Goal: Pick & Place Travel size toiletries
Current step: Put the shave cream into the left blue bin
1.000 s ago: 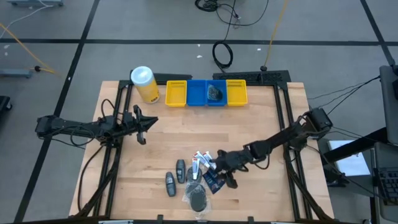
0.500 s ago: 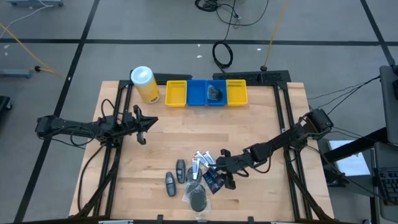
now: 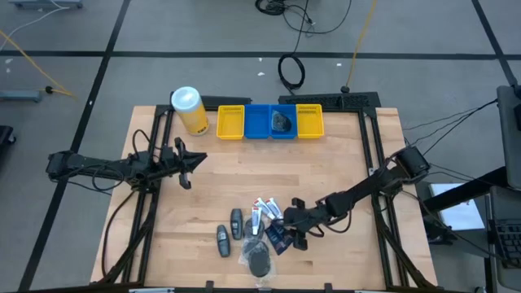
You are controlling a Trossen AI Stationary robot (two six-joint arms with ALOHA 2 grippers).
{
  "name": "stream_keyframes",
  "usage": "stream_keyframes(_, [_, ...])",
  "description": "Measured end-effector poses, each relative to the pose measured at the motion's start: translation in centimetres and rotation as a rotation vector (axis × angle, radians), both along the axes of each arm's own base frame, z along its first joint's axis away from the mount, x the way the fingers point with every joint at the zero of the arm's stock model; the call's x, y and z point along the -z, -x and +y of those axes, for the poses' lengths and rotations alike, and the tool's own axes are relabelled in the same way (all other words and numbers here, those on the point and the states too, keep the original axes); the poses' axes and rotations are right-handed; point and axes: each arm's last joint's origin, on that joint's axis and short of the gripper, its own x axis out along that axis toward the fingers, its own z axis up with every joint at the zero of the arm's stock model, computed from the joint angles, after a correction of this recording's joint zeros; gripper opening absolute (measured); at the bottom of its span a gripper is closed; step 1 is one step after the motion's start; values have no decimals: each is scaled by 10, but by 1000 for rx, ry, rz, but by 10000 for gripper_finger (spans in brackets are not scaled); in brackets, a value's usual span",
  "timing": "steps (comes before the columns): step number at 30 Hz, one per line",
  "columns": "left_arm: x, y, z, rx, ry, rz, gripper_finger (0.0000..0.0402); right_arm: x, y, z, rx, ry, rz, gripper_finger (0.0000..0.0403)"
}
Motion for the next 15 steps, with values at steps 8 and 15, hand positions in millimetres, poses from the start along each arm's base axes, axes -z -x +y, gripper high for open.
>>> stream_keyframes(8, [0,0,0,0,1,-1,21,2,-3,1,36,-42,-9,144])
stream_keyframes(15, [0,0,0,1,3,-1,21,2,-3,1,74,-81,2,161])
